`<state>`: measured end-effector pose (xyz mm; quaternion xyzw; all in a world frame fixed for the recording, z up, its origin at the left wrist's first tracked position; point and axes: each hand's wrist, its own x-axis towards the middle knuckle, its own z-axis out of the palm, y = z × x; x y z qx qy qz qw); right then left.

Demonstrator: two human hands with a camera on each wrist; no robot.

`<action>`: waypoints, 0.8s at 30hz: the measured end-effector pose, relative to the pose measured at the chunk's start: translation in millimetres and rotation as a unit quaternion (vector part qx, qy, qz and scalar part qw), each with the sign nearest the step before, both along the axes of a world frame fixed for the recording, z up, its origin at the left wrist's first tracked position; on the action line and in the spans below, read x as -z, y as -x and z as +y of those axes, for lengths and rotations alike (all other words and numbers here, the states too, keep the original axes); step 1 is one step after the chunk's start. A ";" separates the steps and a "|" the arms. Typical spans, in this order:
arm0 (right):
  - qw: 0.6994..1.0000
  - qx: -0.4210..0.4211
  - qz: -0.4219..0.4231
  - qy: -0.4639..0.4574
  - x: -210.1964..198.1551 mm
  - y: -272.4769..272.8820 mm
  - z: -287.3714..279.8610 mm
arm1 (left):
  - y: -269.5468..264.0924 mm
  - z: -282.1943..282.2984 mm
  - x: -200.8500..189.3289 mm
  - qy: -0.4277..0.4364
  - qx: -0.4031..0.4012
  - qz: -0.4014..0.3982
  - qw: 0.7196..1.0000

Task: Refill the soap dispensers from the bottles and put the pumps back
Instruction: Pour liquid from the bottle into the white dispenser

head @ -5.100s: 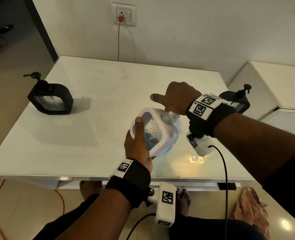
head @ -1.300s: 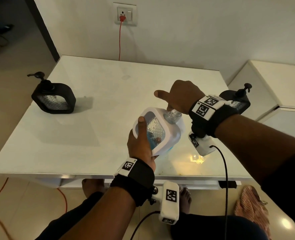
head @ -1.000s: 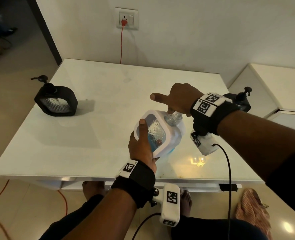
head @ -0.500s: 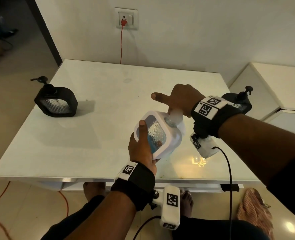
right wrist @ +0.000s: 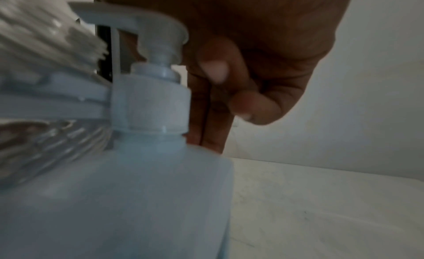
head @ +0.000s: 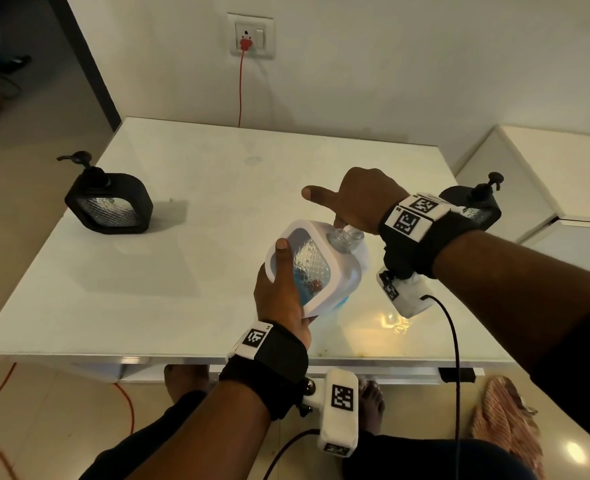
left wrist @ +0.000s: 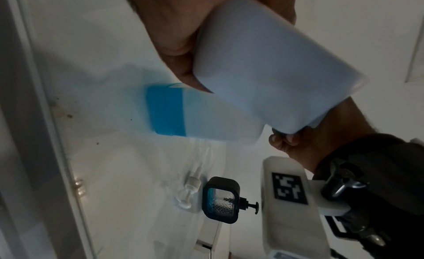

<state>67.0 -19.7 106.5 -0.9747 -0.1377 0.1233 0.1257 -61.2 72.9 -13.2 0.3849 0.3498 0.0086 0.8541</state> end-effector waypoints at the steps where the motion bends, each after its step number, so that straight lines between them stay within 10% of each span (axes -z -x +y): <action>1: 1.000 -0.002 0.007 0.003 -4.9 2.8 0.8 | -0.3 0.5 -1.0 0.001 0.002 -0.003 1.000; 24: 0.988 0.054 0.116 -0.088 -17.4 17.6 8.3 | 1.7 2.0 -13.3 -0.007 0.014 -0.003 1.000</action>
